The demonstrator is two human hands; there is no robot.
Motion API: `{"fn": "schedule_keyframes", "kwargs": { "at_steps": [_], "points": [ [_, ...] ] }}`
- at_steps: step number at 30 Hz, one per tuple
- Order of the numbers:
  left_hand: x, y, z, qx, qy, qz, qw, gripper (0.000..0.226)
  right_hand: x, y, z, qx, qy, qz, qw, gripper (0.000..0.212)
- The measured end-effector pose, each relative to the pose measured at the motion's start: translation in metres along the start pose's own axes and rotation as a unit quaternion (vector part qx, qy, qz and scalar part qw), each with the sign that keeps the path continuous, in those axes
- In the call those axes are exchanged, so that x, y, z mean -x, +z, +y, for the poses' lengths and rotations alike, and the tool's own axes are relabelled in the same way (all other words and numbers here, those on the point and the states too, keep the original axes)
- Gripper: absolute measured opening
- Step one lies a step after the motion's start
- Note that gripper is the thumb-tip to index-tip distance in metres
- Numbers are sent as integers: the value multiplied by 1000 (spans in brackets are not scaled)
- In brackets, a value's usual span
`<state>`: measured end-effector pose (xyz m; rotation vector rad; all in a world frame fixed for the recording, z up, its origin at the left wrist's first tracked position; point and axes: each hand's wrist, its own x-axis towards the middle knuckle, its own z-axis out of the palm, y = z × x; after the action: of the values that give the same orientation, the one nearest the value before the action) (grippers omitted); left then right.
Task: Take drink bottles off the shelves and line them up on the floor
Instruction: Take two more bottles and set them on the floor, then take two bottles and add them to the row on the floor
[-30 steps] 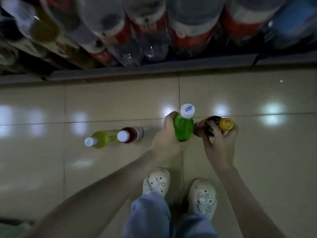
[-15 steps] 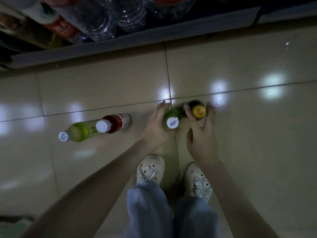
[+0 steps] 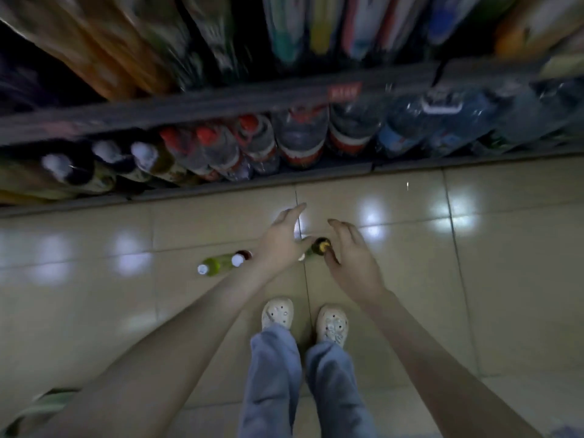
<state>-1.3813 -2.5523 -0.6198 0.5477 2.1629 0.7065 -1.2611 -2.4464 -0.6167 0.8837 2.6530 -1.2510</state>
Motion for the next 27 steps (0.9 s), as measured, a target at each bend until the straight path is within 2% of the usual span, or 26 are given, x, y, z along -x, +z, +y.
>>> {"fn": "schedule_keyframes", "kwargs": {
  "at_steps": [4,8,13,17,23,27],
  "points": [
    [54,-80,90,-8,31,59,998,51,3,-91,-83,-25,-11,16,1000,43],
    [101,-158,179,-16,112,142,983,40,6,-178,-169,-36,-87,65,993,39],
    [144,-245,279,-31,200,239,950,39,-3,-278,-274,-42,-192,130,972,36],
    [172,-311,330,-32,270,305,913,37,-16,-342,-349,-48,-261,204,942,33],
    [202,-405,388,-42,383,423,820,32,-24,-423,-442,-70,-322,340,881,41],
    [209,-453,429,-65,455,503,731,35,-31,-470,-483,-57,-330,436,835,55]
  ]
}}
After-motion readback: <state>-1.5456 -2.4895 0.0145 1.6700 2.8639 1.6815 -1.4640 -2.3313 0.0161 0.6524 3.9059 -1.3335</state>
